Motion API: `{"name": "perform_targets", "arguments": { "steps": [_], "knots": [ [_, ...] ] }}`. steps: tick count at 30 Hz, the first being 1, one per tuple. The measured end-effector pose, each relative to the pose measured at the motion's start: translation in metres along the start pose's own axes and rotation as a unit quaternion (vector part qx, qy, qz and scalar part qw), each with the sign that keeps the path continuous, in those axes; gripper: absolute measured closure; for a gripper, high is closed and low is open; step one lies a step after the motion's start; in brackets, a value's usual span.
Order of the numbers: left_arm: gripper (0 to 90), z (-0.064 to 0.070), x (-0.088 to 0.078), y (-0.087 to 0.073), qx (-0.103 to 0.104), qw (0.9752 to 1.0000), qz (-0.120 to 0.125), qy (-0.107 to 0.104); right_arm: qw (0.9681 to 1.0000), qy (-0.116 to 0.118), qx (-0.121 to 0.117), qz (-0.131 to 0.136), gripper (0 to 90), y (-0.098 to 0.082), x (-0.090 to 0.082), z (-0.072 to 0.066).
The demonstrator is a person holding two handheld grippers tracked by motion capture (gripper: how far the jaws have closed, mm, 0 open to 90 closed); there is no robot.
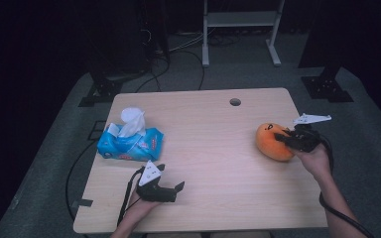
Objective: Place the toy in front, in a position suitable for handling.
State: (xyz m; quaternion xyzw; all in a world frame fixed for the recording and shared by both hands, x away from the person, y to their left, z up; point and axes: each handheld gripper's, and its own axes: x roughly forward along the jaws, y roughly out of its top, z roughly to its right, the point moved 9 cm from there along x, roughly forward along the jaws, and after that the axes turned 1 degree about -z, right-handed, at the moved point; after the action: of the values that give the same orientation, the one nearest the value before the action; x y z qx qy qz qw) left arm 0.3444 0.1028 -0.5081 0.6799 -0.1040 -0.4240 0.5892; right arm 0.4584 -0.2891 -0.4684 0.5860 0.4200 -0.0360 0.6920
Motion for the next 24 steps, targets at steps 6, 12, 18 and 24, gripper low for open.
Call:
{"name": "perform_targets", "arguments": {
  "steps": [6, 12, 18, 24],
  "knots": [
    [2.9, -0.001, 0.000, 0.001, 0.000, 1.0000, 0.001, 0.000, 0.9999, -0.001, 0.012, 0.009, 74.2, 0.006, -0.006, 0.005],
    [2.9, -0.002, 0.000, 0.000, -0.005, 1.0000, 0.000, -0.001, 0.9992, 0.008, 0.014, 0.036, 74.2, 0.022, -0.022, -0.001],
    [2.9, -0.002, 0.000, 0.000, -0.006, 1.0000, 0.001, 0.000, 0.9981, 0.036, -0.018, 0.046, 74.1, 0.040, -0.038, -0.027],
    [2.9, -0.005, -0.001, 0.001, -0.009, 1.0000, 0.002, 0.004, 0.9945, 0.071, -0.047, 0.061, 74.1, 0.056, -0.048, -0.061]
  ]
}}
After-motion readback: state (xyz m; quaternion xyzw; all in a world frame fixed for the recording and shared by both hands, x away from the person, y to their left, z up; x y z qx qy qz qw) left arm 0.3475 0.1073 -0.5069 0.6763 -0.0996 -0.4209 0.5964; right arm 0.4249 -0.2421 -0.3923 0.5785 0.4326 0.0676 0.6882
